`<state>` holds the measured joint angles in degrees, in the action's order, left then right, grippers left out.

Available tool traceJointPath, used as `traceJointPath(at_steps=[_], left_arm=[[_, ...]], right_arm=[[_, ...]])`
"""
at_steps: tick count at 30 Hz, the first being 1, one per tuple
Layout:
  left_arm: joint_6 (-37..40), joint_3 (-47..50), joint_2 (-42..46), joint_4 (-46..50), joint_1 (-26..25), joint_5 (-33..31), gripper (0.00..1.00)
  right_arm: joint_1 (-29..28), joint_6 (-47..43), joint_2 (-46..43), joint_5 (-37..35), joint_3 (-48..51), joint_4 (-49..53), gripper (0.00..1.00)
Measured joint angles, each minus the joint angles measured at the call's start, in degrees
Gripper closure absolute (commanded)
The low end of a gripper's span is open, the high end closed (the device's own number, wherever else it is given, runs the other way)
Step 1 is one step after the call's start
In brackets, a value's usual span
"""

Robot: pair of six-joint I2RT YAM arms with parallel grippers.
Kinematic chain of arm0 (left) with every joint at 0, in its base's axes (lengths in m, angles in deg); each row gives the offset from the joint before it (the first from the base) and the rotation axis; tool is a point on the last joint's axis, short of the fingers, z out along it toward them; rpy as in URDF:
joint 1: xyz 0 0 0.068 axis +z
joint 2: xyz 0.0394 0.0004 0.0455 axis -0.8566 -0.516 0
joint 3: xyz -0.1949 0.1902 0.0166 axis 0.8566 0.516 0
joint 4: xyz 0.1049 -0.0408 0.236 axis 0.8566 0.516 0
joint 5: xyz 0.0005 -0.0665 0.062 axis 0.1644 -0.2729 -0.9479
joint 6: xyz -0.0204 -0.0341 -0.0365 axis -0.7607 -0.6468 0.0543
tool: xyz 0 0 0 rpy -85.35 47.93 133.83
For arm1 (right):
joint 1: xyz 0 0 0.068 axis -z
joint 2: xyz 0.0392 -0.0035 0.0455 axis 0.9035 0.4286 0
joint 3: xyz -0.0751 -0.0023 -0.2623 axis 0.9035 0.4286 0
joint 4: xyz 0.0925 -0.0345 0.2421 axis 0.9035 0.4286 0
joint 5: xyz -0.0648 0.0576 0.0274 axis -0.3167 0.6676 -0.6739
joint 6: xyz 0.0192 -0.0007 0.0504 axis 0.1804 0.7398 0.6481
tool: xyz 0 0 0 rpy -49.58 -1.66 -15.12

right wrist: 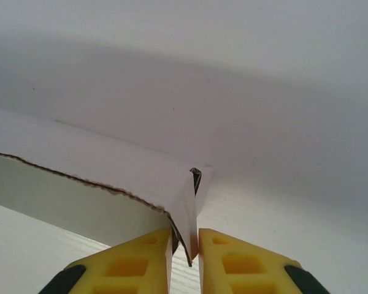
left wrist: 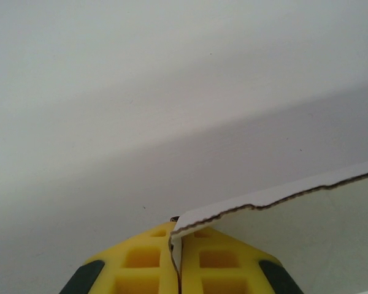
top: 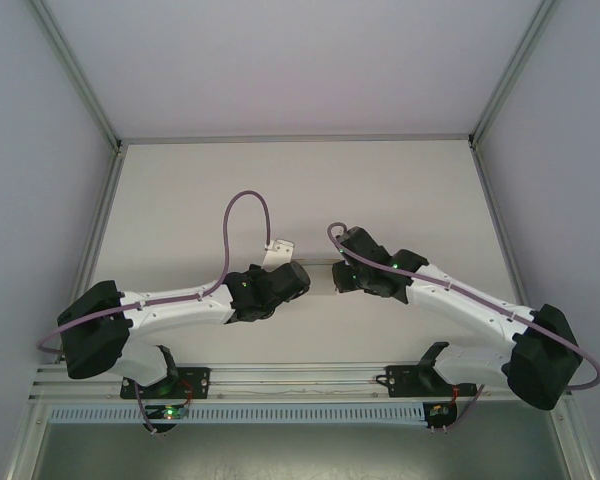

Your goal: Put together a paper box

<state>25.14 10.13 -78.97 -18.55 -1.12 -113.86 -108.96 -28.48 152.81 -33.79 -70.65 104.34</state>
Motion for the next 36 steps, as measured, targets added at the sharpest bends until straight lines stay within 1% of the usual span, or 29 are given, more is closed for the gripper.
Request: traceJointPath(at_steps=[4,5,7,9,10,13,14,17,21,25,30,33,36], left_arm=[[0.0,0.0,0.0,0.0,0.0,0.0,0.94],[0.02,0.0,0.0,0.0,0.0,0.0,0.94],[0.0,0.0,0.0,0.0,0.0,0.02,0.94],[0.04,0.0,0.0,0.0,0.0,0.02,0.94],[0.07,0.0,0.0,0.0,0.0,0.02,0.94],[0.2,0.0,0.0,0.0,0.0,0.07,0.94],[0.2,0.0,0.0,-0.07,0.0,0.22,0.94],[0.2,0.0,0.0,-0.09,-0.02,0.26,0.94],[0.2,0.0,0.0,-0.09,-0.02,0.24,0.94],[0.22,0.0,0.0,-0.39,-0.02,0.57,0.94],[0.35,-0.02,-0.02,-0.81,-0.02,0.87,0.94],[0.42,0.0,-0.07,-0.83,-0.02,0.85,0.94],[0.42,0.0,-0.04,-0.9,-0.02,0.92,0.94]], right_arm=[[0.0,-0.07,0.24,0.04,0.0,-0.17,0.84],[0.0,-0.2,0.24,0.02,0.0,-0.28,0.84],[0.35,-0.24,0.24,0.0,0.0,-0.44,0.8],[0.74,-0.28,0.24,0.0,-0.02,-0.44,0.8],[0.94,-0.28,0.24,0.0,-0.07,-0.39,0.82],[1.25,-0.24,0.24,0.09,-0.13,-0.63,0.98],[1.36,-0.28,0.24,0.15,-0.17,-0.85,1.0],[1.79,-0.15,0.22,0.74,-0.22,-1.18,1.0],[3.82,1.77,-0.7,4.66,0.81,-3.34,1.0],[6.86,6.49,-3.58,10.64,4.17,-7.3,1.0],[9.81,14.75,-6.03,17.11,8.55,-13.79,1.0],[10.1,17.25,-6.62,18.23,9.4,-15.02,1.0],[10.08,17.77,-6.64,17.59,9.4,-14.47,1.0]])
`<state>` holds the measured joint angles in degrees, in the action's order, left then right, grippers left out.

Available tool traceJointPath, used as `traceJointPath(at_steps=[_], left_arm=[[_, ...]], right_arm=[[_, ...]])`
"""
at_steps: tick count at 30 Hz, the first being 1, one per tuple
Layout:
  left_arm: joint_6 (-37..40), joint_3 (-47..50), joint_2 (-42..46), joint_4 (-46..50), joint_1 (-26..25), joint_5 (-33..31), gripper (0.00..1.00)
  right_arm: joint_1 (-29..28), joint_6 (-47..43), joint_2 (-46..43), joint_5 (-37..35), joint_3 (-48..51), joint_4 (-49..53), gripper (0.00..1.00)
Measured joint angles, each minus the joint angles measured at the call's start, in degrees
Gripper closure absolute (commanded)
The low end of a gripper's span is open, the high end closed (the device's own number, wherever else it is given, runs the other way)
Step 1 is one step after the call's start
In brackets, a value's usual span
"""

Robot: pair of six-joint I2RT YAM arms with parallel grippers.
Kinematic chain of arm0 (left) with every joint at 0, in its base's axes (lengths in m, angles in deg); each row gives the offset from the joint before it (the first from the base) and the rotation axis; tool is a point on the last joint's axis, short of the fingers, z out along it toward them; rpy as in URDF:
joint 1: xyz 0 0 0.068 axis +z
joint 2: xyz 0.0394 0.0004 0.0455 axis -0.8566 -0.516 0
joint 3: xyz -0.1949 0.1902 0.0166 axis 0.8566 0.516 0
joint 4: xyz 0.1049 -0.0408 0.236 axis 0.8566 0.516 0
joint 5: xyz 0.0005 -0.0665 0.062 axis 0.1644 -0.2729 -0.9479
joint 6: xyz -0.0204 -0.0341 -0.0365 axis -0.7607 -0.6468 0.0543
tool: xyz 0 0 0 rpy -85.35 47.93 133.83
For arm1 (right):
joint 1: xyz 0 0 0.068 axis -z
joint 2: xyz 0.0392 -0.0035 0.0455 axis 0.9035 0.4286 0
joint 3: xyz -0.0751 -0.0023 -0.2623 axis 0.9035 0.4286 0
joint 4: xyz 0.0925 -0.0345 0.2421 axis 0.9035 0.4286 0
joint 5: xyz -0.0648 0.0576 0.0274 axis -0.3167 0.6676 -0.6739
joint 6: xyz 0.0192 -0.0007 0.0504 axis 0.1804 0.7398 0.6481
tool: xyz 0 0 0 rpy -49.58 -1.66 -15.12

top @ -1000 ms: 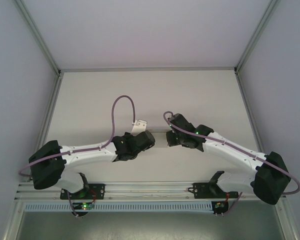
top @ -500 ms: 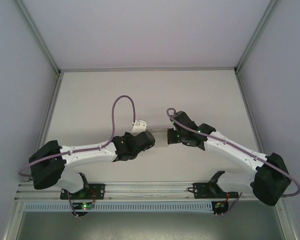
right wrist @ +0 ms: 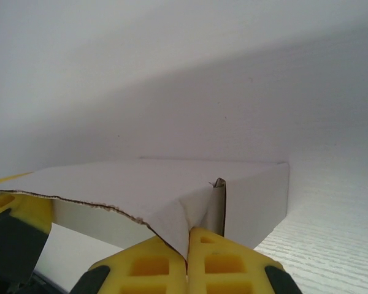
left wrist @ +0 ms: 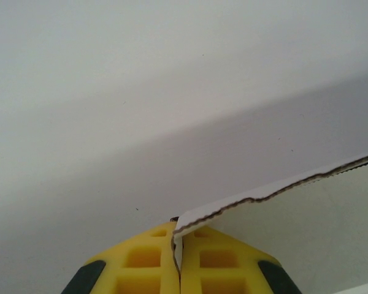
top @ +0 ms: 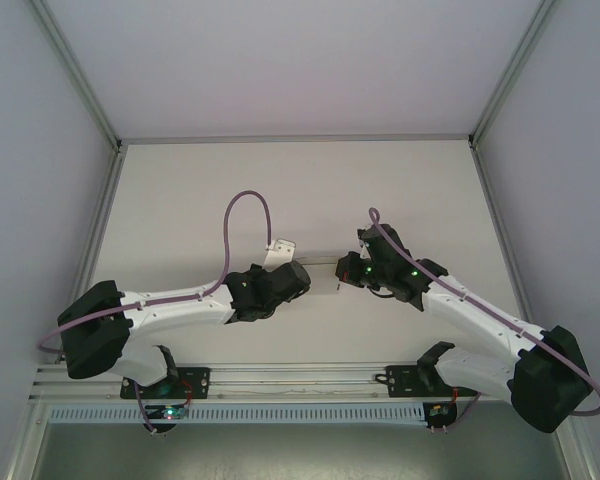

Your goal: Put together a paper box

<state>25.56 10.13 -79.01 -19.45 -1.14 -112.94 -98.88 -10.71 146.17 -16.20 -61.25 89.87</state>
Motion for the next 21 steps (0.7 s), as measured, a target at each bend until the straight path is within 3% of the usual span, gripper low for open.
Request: traceJointPath(at_steps=[3,4,6,9,15,21], left_arm=[[0.0,0.04,0.02,-0.17,0.0,0.2,0.94],[0.0,0.04,0.04,-0.17,0.0,0.28,0.94],[-0.02,0.04,0.07,-0.17,0.0,0.37,0.94],[-0.02,0.04,0.07,-0.15,0.0,0.33,0.95],[-0.02,0.04,0.07,-0.15,0.0,0.33,0.95],[-0.02,0.04,0.11,-0.15,0.0,0.35,0.94]], right_arm=[[-0.02,-0.17,0.0,-0.9,0.0,0.48,1.0],[-0.02,-0.22,-0.02,-1.01,0.0,0.5,0.96],[-0.02,-0.81,-0.2,-1.38,-0.02,0.85,0.77],[0.0,-2.47,-1.36,-3.98,-0.37,3.65,0.72],[0.0,-6.62,-4.63,-5.6,-4.26,6.64,0.72],[-0.5,-11.21,-1.7,-5.86,-8.17,9.33,0.71]])
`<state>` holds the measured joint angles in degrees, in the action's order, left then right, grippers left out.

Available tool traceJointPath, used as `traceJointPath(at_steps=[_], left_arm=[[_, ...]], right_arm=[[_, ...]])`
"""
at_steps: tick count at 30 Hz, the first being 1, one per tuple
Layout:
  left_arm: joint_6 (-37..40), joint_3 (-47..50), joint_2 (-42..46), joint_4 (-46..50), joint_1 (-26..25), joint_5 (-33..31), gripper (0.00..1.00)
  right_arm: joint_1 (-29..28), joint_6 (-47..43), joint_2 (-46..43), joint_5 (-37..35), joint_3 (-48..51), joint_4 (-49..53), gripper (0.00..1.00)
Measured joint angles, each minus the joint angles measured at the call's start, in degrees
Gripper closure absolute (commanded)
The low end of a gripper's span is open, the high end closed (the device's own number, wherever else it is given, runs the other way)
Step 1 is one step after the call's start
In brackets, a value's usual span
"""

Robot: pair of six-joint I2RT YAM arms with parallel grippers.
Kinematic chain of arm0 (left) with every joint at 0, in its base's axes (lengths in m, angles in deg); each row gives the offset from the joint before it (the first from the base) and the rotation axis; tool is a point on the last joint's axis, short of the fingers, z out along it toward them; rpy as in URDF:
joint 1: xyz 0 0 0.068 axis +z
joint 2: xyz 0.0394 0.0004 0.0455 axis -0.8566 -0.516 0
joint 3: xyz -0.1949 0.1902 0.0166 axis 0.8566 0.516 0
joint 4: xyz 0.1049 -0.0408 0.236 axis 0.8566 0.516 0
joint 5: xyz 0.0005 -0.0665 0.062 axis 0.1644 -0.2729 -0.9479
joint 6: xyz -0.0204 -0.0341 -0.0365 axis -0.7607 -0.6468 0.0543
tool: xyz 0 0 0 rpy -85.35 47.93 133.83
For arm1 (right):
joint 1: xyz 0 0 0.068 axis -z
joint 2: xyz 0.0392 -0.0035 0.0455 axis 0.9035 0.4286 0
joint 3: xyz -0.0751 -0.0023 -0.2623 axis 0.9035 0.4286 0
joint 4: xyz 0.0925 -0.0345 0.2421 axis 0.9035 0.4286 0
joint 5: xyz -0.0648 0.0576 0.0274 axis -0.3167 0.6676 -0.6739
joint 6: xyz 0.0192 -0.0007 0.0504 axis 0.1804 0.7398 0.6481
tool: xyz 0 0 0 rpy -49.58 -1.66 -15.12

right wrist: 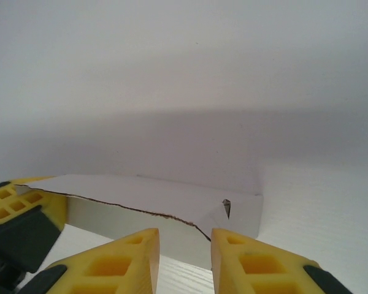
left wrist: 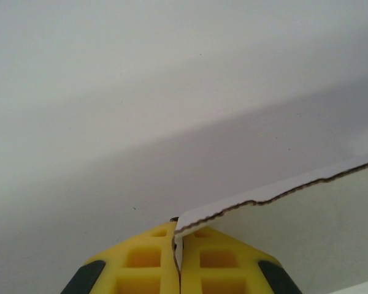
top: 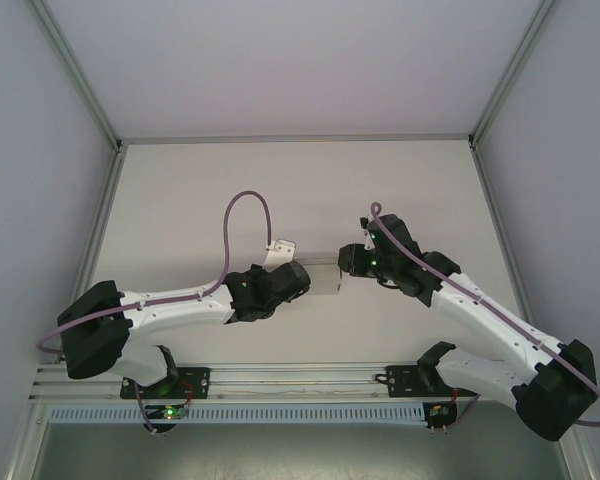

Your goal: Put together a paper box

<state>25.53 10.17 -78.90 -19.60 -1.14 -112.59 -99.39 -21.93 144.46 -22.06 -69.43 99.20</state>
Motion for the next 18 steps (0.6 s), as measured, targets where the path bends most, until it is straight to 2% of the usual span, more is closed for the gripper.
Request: traceJointPath(at_steps=[4,8,14,16,18], left_arm=[[0.02,0.0,0.0,0.0,0.0,0.0,0.94],[0.02,0.0,0.0,0.0,0.0,-0.02,0.95],[0.02,0.0,0.0,0.02,0.0,0.0,0.95],[0.02,0.02,0.09,0.02,0.0,0.02,0.95],[0.02,0.11,0.15,0.04,-0.04,-0.02,0.95]], right_arm=[[-0.76,-2.91,3.23,-1.16,-2.16,2.73,0.7],[-1.03,-5.33,4.17,-1.66,-2.69,4.76,0.75],[-1.51,-7.15,5.73,-1.68,-3.21,5.88,0.77],[-1.79,-7.61,6.54,-1.7,-3.43,6.14,0.82],[-1.88,-7.96,7.1,-1.92,-3.74,6.32,0.92]])
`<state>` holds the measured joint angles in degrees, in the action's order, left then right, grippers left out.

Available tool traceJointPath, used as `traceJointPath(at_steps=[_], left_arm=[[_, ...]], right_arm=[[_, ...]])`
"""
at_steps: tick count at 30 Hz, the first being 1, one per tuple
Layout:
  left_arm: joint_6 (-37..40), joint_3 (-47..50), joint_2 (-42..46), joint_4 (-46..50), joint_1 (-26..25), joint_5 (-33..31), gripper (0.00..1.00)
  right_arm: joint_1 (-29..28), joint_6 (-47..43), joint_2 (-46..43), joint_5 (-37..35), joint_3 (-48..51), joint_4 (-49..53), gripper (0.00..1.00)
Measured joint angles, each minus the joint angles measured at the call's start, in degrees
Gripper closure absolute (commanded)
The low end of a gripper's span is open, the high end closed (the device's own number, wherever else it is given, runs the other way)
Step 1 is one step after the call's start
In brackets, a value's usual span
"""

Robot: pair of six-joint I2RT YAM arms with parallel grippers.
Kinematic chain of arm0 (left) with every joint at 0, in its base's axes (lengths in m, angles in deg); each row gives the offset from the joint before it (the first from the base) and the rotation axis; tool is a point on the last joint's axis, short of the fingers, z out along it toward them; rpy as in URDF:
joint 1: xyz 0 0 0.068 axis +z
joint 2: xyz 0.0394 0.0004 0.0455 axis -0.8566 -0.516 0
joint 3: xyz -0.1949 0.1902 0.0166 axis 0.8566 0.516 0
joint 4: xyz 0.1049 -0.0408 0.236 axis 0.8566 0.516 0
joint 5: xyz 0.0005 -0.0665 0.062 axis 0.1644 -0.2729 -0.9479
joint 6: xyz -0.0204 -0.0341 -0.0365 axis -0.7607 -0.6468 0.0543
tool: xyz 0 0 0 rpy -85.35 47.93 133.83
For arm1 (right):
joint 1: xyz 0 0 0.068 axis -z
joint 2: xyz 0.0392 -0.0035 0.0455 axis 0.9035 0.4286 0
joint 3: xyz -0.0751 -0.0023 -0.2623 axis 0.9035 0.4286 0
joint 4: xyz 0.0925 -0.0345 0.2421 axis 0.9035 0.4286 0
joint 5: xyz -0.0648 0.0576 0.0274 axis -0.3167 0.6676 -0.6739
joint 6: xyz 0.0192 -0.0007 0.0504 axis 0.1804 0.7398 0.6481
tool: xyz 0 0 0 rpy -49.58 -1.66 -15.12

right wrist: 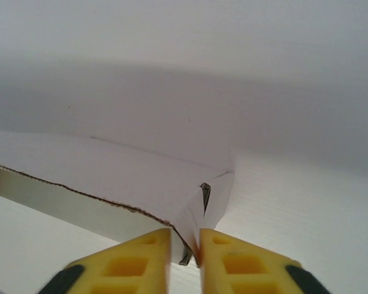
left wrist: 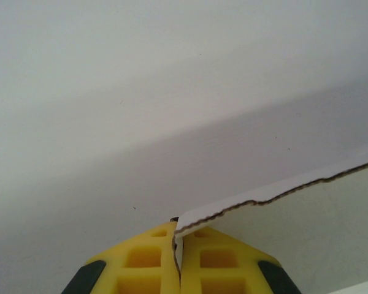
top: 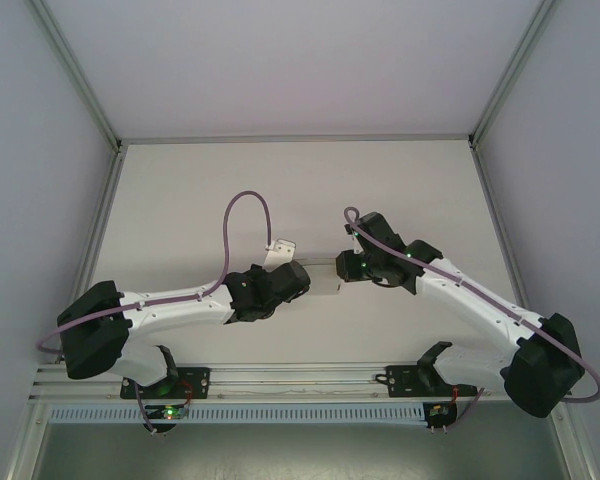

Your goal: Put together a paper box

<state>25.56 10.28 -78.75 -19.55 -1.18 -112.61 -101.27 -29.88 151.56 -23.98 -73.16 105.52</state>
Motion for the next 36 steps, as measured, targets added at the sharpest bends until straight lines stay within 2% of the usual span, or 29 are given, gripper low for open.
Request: traceJointPath(at_steps=[4,19,36], left_arm=[[0.0,0.07,0.0,0.02,-0.04,0.0,0.95],[-0.02,0.55,0.35,0.39,-0.04,-0.83,0.96],[-0.04,0.66,0.66,0.28,-0.26,0.31,0.96]], right_arm=[[0.0,0.0,0.09,-0.17,-0.11,-0.24,1.0],[1.03,7.32,-2.54,3.08,6.05,-10.64,1.0],[-1.14,1.9,0.72,-6.43,3.52,-8.26,1.0]])
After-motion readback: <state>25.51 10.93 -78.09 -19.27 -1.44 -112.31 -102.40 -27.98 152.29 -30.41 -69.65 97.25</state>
